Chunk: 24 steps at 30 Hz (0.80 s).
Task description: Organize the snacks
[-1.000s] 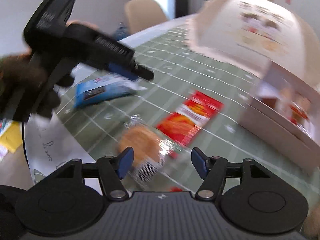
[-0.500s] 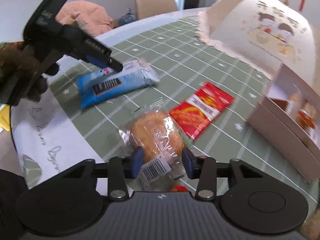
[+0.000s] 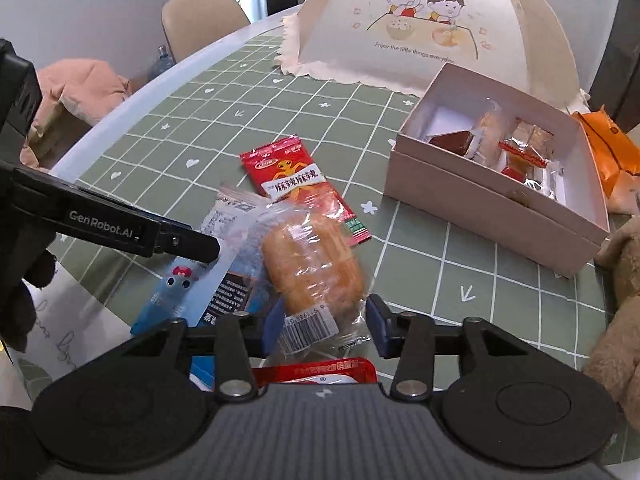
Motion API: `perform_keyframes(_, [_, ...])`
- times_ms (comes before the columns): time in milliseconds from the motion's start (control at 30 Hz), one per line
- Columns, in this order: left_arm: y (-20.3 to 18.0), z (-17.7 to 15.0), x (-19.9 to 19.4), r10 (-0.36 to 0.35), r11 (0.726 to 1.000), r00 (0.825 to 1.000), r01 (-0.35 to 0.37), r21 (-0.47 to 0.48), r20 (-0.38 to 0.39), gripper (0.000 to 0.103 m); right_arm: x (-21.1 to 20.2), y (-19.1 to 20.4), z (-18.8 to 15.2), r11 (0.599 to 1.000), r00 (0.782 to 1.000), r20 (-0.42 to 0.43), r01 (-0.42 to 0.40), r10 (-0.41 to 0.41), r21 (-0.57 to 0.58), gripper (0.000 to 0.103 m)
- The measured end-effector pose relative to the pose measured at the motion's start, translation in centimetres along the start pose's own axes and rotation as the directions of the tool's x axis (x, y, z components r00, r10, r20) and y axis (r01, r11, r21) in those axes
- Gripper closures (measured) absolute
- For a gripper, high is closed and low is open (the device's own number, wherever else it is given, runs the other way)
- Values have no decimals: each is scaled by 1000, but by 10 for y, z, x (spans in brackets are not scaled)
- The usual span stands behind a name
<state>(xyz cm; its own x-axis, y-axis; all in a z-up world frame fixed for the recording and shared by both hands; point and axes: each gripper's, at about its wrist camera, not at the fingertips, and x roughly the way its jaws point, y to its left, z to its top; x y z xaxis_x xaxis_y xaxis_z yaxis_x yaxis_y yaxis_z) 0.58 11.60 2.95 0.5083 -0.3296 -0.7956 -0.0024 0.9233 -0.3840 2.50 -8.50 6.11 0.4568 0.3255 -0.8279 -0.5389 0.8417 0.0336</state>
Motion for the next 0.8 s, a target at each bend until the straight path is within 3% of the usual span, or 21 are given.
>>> perform_keyframes(100, [1, 0, -1, 4, 1000, 1000, -4, -20, 6, 60, 7, 0, 1, 1000, 1000, -3, 4, -4, -3, 56])
perform_keyframes(267, [3, 2, -7, 14, 1000, 1000, -14, -24, 7, 60, 15, -5, 8, 1000, 1000, 12, 12, -12, 0, 39])
perform_keyframes(500, [-6, 6, -11, 59, 998, 998, -59, 12, 14, 60, 33, -5, 24, 1000, 999, 48, -13, 13, -11, 36])
perform_keyframes(533, [-8, 9, -13, 58, 998, 998, -58, 10, 27, 60, 33, -6, 25, 1000, 998, 52, -18, 18, 1, 39])
perform_keyframes(567, [-10, 12, -17, 57, 998, 998, -57, 9, 42, 60, 32, -9, 25, 1000, 998, 58, -19, 18, 17, 49])
perform_keyframes(667, [-23, 20, -24, 24, 999, 998, -26, 25, 60, 60, 25, -20, 22, 999, 998, 59, 28, -30, 42, 57])
perform_keyframes(800, [-54, 18, -12, -83, 991, 996, 86, 106, -27, 60, 10, -47, 9, 993, 995, 50, 80, -85, 87, 59])
